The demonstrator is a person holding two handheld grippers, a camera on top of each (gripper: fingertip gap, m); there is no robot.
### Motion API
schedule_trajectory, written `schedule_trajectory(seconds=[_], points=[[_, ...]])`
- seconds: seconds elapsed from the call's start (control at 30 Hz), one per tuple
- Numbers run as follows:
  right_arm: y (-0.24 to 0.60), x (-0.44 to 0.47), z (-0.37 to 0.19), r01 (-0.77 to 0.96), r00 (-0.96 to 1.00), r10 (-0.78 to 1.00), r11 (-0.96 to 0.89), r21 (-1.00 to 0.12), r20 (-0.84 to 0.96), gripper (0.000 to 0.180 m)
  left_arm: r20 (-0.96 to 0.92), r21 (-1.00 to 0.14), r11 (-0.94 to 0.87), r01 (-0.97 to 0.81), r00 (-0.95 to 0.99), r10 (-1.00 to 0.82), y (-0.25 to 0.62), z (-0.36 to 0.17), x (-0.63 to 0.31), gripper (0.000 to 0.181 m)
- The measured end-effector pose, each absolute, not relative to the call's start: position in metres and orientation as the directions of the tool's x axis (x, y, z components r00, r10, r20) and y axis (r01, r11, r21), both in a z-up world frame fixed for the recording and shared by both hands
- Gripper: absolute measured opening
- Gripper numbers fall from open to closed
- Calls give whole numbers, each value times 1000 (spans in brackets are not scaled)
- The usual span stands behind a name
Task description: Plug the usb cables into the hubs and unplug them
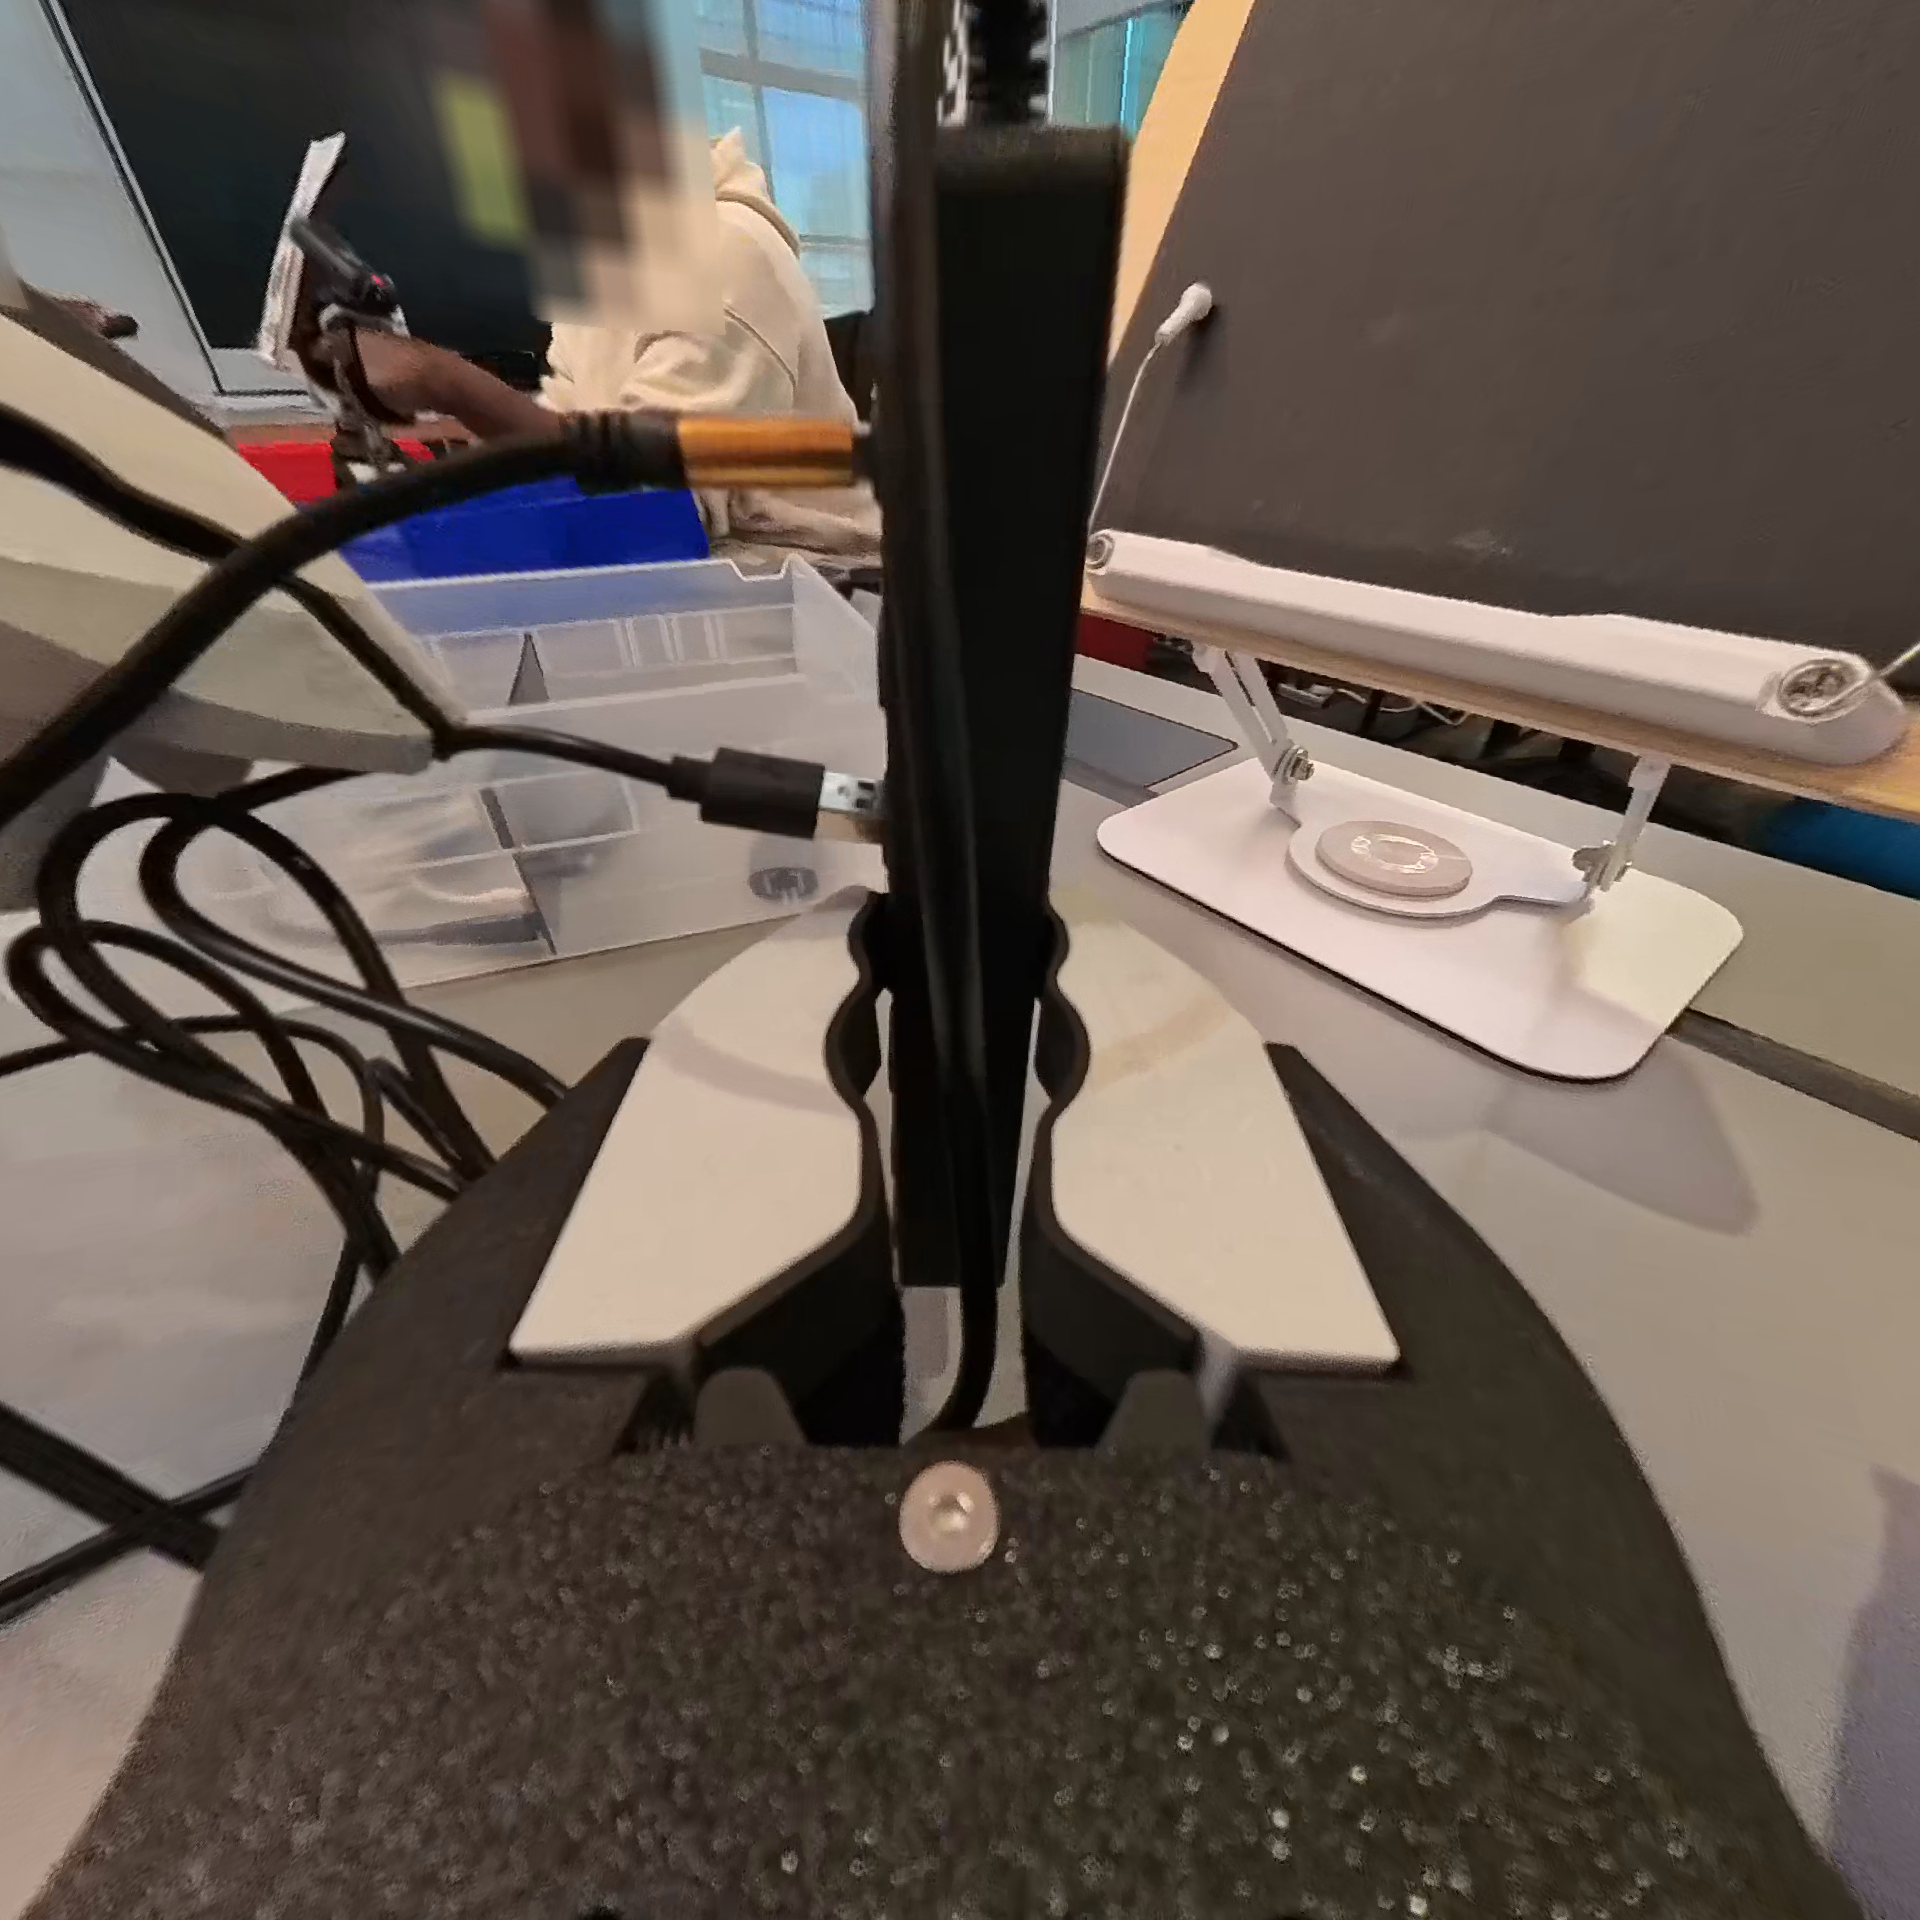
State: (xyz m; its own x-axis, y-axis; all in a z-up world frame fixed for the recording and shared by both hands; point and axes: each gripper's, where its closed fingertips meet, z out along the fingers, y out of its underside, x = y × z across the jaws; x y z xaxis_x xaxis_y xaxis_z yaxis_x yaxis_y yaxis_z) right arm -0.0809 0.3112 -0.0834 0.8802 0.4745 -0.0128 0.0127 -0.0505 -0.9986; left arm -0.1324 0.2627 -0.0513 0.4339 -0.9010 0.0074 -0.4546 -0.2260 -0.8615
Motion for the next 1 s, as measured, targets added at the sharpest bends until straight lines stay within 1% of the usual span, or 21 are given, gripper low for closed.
schedule_trajectory(seconds=[0.13,0.17,0.27,0.43,0.53,0.7,0.77,0.83,0.9,1.0], points=[[308,-81,-77,-54,856,513,-42,-998,-68,25,-4,-881,-188,-435,403,-915,262,-55,-126,4],[306,-84,-74,-72,842,534,-32,-997,-78,25,-6,-881,-182,-437,394,-919,261,-58,-124,8],[305,-89,-75,-25,846,532,-16,-1000,-30,25,-6,-889,-175,-424,393,-920,264,-64,-121,11],[305,-91,-78,-31,854,517,-40,-999,-47,25,-42,-907,-131,-400,396,-917,269,-66,-118,12],[307,-90,-82,13,871,492,-47,-999,-12,25,-75,-911,-104,-398,411,-909,273,-67,-117,12],[307,-92,-83,129,879,465,-13,-992,108,25,-132,-886,-75,-457,403,-905,273,-77,-118,8],[306,-93,-83,151,879,458,-3,-989,133,25,-123,-883,-88,-461,410,-904,274,-79,-119,8],[306,-94,-85,139,880,461,-18,-990,115,25,-107,-879,-104,-466,406,-908,274,-81,-119,8],[308,-93,-86,90,879,473,-51,-995,56,25,-81,-886,-121,-449,406,-910,274,-80,-120,10],[309,-87,-80,27,881,473,-62,-998,-5,25,-24,-902,-162,-399,423,-906,270,-69,-129,18]])
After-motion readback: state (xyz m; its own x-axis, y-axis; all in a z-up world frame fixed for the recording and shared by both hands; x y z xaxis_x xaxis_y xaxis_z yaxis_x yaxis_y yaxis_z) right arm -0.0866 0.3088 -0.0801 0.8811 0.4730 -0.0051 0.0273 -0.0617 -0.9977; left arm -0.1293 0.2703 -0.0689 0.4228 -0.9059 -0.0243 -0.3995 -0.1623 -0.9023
